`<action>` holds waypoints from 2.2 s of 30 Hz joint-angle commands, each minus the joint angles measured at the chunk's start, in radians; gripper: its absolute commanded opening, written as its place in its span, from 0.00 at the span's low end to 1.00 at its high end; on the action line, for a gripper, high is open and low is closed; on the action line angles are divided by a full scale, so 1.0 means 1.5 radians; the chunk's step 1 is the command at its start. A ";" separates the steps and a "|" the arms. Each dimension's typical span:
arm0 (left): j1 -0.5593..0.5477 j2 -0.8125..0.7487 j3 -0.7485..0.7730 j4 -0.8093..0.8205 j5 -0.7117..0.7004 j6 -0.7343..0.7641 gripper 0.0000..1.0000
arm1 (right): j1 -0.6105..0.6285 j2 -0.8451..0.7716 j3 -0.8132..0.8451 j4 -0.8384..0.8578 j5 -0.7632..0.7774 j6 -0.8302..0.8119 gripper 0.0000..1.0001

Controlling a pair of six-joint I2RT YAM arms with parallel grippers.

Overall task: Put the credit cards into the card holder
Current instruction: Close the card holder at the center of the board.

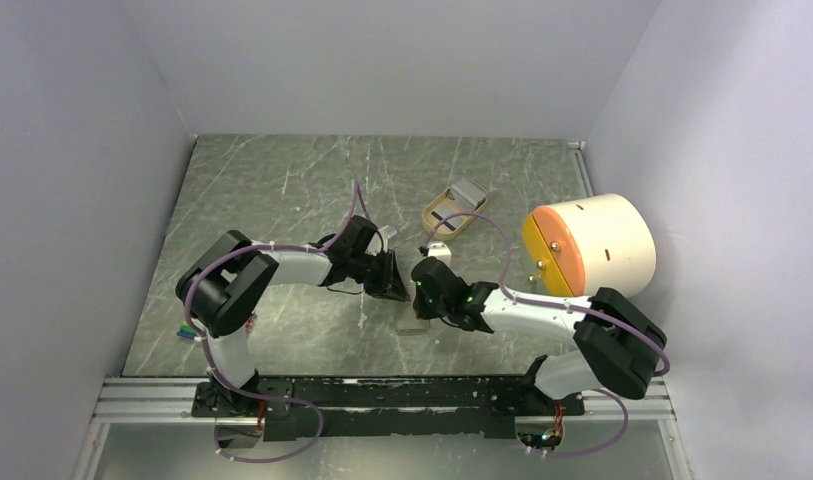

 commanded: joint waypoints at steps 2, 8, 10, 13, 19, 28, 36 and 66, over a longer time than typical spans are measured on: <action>-0.006 0.006 -0.009 -0.004 0.009 0.001 0.22 | 0.003 0.036 0.012 -0.023 -0.027 -0.006 0.00; -0.007 0.007 -0.010 -0.004 0.008 0.001 0.22 | 0.002 0.078 0.020 -0.040 -0.060 -0.004 0.00; -0.007 0.008 -0.011 -0.004 0.005 0.002 0.22 | 0.002 0.091 0.027 -0.053 -0.068 -0.008 0.00; -0.007 0.014 -0.013 -0.002 0.008 0.002 0.22 | 0.003 0.103 0.030 -0.074 -0.079 -0.008 0.00; -0.006 0.015 -0.015 -0.005 0.002 0.002 0.21 | 0.002 0.081 0.031 -0.113 -0.072 -0.012 0.00; -0.007 0.016 -0.013 -0.005 0.005 0.001 0.21 | 0.002 0.012 0.088 -0.142 -0.082 -0.048 0.21; -0.007 0.016 -0.011 -0.005 0.008 0.001 0.22 | -0.002 -0.046 0.091 -0.142 -0.076 -0.035 0.24; -0.008 0.012 -0.002 -0.010 0.013 0.004 0.21 | -0.107 0.025 0.022 -0.017 -0.155 -0.034 0.16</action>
